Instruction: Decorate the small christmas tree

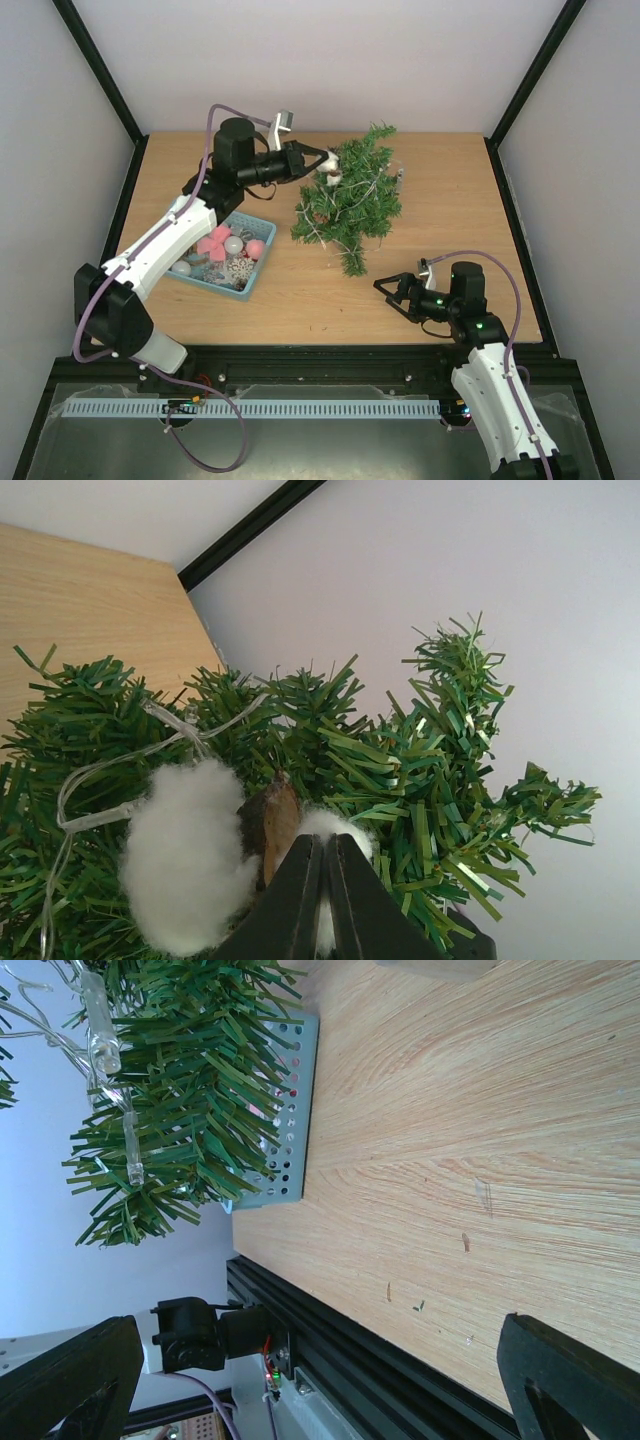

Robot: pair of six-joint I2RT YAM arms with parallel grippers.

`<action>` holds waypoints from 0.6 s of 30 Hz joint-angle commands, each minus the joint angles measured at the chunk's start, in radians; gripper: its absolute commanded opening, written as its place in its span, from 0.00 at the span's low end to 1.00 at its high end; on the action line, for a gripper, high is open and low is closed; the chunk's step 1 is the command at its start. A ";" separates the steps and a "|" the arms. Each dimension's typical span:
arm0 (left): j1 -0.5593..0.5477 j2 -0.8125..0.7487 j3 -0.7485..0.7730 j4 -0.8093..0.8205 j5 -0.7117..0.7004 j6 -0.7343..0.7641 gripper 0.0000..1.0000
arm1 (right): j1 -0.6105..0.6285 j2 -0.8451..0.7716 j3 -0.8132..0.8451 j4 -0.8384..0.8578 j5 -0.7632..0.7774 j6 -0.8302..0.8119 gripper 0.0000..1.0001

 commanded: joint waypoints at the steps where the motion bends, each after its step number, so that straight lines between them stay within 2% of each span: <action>1: -0.020 0.009 -0.002 0.023 0.027 0.016 0.02 | 0.004 0.007 -0.012 0.019 -0.016 0.011 0.99; 18: -0.065 0.005 -0.018 -0.015 0.022 0.058 0.02 | 0.004 0.021 -0.014 0.035 -0.016 0.014 0.99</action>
